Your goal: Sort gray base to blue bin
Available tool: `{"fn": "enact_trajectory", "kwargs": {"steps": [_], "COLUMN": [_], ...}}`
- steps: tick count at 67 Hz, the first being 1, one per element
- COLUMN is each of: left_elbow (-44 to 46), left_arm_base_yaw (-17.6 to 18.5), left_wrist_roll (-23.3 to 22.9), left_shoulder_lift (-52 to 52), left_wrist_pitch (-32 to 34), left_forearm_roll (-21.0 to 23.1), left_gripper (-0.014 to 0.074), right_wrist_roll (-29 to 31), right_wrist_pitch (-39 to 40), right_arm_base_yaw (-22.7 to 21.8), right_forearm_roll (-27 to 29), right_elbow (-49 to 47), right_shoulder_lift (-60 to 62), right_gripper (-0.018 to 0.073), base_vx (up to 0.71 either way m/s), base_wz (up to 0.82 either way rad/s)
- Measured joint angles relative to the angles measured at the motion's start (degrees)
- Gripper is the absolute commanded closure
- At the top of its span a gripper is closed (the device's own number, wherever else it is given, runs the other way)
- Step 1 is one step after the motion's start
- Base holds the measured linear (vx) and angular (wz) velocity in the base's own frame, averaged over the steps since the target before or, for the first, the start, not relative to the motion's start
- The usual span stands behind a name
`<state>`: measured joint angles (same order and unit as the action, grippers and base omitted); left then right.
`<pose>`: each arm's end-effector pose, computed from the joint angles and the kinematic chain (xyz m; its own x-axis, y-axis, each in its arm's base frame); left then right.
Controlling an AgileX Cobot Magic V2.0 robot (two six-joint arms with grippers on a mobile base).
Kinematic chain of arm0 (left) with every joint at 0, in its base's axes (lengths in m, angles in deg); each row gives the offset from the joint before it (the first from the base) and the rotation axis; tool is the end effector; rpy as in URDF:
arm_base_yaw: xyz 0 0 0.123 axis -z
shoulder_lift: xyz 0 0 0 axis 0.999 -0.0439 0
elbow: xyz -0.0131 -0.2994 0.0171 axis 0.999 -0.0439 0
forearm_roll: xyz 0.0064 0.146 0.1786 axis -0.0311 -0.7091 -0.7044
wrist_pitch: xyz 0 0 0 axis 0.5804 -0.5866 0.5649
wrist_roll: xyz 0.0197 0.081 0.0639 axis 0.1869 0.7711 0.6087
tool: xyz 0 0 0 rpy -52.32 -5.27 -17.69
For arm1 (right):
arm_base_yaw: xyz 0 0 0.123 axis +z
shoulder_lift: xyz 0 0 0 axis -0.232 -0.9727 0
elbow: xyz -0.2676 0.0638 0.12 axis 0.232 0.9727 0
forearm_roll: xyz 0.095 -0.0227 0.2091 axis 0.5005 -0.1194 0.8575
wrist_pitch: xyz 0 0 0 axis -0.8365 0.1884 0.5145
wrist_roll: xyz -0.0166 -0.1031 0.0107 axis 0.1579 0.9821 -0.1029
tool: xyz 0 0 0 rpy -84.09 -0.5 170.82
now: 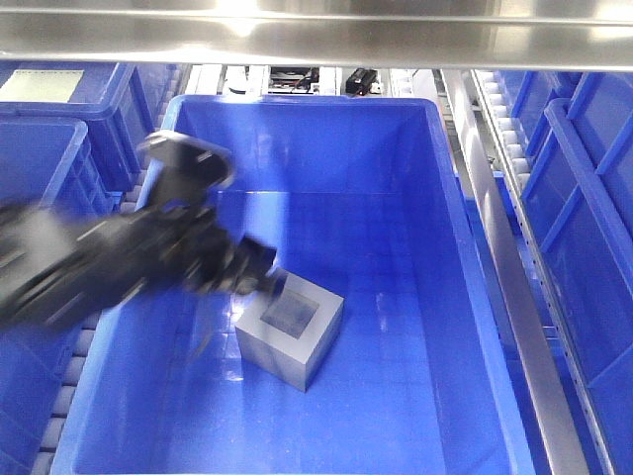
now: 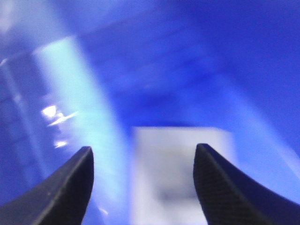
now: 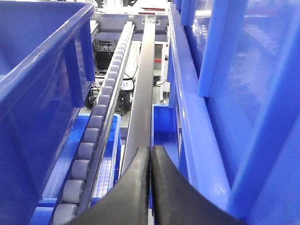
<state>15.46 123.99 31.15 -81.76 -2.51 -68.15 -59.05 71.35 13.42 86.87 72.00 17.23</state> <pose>0.2309 -0.1628 0.3004 -0.5042 0.2628 -0.8226 0.5096 0.8596 -0.0377 0.0330 -0.0009 0.1839 -0.1239 -0.0482 -0.9911 0.0026 0.9988 -0.0489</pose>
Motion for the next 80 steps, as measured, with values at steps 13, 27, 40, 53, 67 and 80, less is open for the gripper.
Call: {"fn": "enact_trajectory", "kwargs": {"steps": [13, 27, 40, 53, 67, 80], "left_elbow": [-9.4, -16.8, -22.0, -23.6, -24.5, -26.4], "left_arm_base_yaw": [1.7, 1.8, 1.8, 1.8, 1.8, 1.8], "left_wrist_roll": [0.0, 0.1, 1.2, 1.8, 1.8, 1.9], "left_shoulder_lift": [15.2, 32.1, 46.1, 57.2, 66.4, 68.6], "left_wrist_pitch": [2.7, 2.5, -0.5, -7.2, -10.3, -10.4], "left_forearm_roll": [0.0, 0.0, -0.8, -0.9, 0.2, 0.3], "left_gripper": [0.0148, 0.0148, 0.0148, 0.0148, 0.0149, 0.0293], "right_wrist_roll": [0.0, 0.0, 0.0, 0.0, 0.0, 0.0], "right_wrist_pitch": [0.0, 0.0, 0.0, 0.0, 0.0, 0.0], "right_arm_base_yaw": [0.0, 0.0, 0.0, 0.0, 0.0, 0.0], "right_forearm_roll": [0.0, 0.0, 0.0, 0.0, 0.0, 0.0], "right_elbow": [0.0, 0.0, 0.0, 0.0, 0.0, 0.0], "right_shoulder_lift": [0.0, 0.0, 0.0, 0.0, 0.0, 0.0], "right_gripper": [0.0564, 0.0564, 0.0564, 0.0564, 0.0564, 0.0564], "base_vx": [0.00, 0.00, 0.00, 0.00, 0.00, 0.00], "base_wz": [0.00, 0.00, 0.00, 0.00, 0.00, 0.00]}}
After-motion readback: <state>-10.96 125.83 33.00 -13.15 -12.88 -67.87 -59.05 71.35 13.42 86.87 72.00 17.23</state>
